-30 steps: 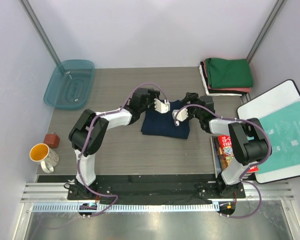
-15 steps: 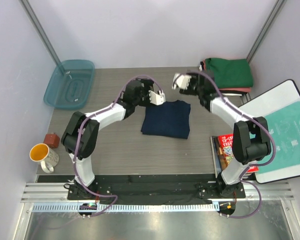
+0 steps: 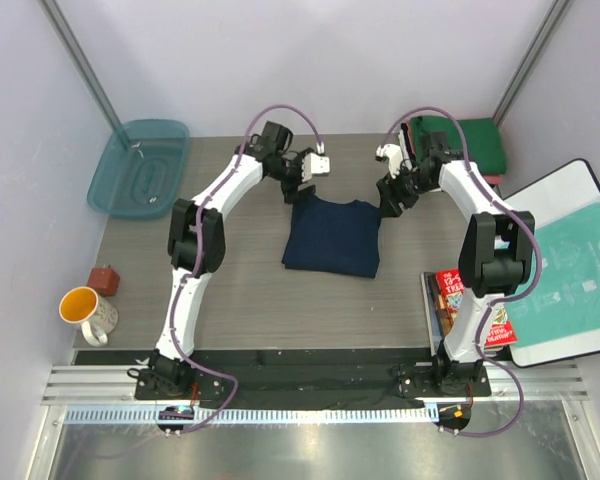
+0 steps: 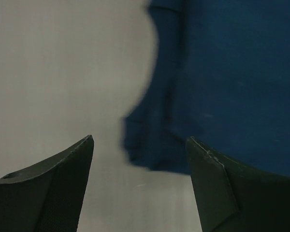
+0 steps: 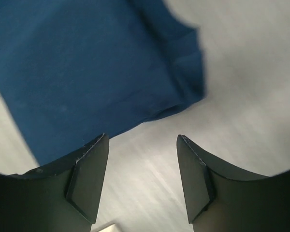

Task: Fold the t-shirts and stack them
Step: Fold the tshirt

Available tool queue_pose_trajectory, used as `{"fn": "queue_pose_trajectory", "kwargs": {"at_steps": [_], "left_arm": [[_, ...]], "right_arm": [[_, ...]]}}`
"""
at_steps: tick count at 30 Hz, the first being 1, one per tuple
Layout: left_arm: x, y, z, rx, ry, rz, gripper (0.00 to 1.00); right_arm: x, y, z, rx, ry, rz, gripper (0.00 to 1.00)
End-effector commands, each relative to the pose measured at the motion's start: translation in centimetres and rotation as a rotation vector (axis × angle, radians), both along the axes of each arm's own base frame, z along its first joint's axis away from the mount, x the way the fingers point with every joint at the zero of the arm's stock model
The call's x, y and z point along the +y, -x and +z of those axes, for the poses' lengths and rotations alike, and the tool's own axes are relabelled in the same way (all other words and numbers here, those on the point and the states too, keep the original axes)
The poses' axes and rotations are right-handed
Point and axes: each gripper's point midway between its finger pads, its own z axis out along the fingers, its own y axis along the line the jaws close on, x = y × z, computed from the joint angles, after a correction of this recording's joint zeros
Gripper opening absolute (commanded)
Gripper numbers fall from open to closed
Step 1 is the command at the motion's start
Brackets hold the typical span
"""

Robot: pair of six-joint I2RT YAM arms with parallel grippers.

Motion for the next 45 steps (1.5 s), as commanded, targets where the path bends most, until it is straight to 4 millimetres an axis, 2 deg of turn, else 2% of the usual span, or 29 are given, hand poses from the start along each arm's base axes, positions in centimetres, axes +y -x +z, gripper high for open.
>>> {"fn": "queue_pose_trajectory", "kwargs": {"at_steps": [1,7,12,17,22,28,31,35,37,38,40,41,45], "left_arm": [[-0.3,6.0,-2.9,0.293,0.009,-0.086,0.8],[-0.6,4.8,-4.0,0.276,0.021,-0.095,0.83],[-1.0,3.1,-4.3,0.259,0.045,-0.072,0.82],[-1.1,2.0,-5.2,0.246,0.059,-0.054,0.81],[-1.5,1.5,-5.9,0.239,0.072,-0.063,0.79],[-1.9,1.3,-6.1,0.235,0.089,-0.077,0.69],[-1.9,1.1,-6.2,0.229,0.088,-0.074,0.6],[-1.6,1.2,-6.3,0.228,0.073,-0.062,0.51],[-1.5,1.3,-5.8,0.219,0.068,-0.062,0.55],[-1.3,1.5,-6.2,0.226,0.062,-0.057,0.63],[-1.1,1.4,-5.1,0.205,0.064,-0.055,0.67],[-1.0,1.6,-5.0,0.206,0.064,-0.054,0.72],[-0.6,1.4,-2.4,0.211,0.119,-0.038,0.74]], "right_arm": [[1.6,2.3,1.1,0.117,-0.164,0.026,0.64],[2.0,1.7,0.4,0.128,-0.179,0.075,0.62],[2.5,0.9,-0.2,0.141,-0.212,0.089,0.54],[2.8,1.4,-1.4,0.172,-0.219,0.129,0.43],[3.3,2.3,-2.6,0.204,-0.205,0.2,0.41],[4.0,3.1,-4.7,0.25,-0.171,0.231,0.4],[4.2,3.2,-5.6,0.266,-0.163,0.235,0.39],[4.3,2.5,-6.6,0.265,-0.141,0.209,0.38],[4.2,2.3,-6.8,0.265,-0.136,0.202,0.38],[4.3,2.2,-7.0,0.263,-0.131,0.203,0.38],[4.2,2.1,-7.2,0.262,-0.118,0.201,0.37],[4.2,2.0,-7.2,0.257,-0.117,0.2,0.37],[4.9,2.1,-7.0,0.256,-0.125,0.21,0.36]]}}
